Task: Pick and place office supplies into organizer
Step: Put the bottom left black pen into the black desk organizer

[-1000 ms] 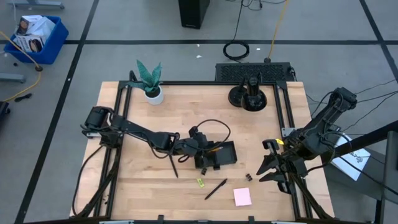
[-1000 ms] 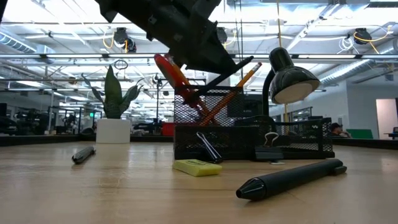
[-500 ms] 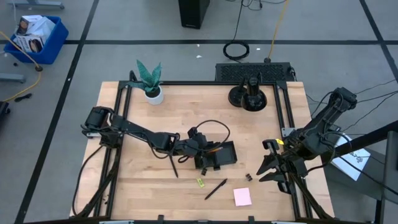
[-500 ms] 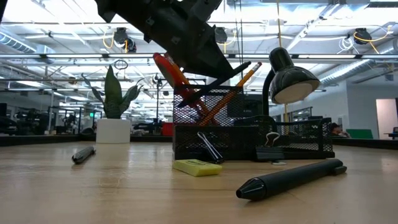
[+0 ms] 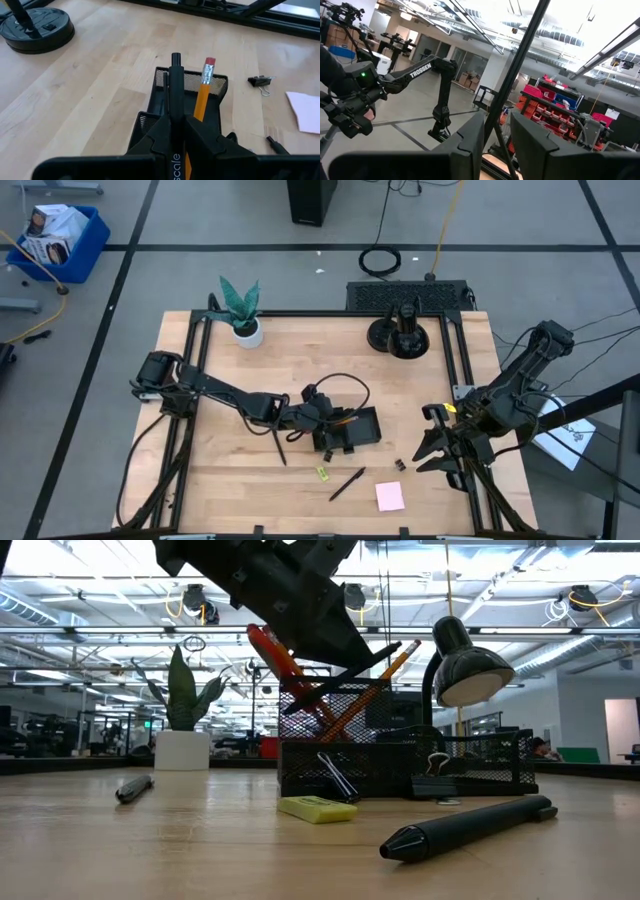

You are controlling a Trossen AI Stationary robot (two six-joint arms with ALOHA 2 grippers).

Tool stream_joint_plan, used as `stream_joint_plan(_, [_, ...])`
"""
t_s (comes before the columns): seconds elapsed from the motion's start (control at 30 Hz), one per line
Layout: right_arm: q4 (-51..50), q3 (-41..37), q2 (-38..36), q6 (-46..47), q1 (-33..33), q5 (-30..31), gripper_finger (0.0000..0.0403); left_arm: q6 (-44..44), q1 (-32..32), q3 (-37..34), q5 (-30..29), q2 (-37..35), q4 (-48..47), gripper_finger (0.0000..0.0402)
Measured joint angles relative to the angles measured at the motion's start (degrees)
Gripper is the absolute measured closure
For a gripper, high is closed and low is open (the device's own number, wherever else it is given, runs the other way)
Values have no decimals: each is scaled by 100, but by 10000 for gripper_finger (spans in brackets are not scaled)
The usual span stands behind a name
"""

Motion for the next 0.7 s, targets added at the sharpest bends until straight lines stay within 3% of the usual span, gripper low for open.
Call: stream_joint_plan(0.7, [0, 0, 0, 0, -2, 0, 314, 44, 4, -4, -4, 2, -2, 354])
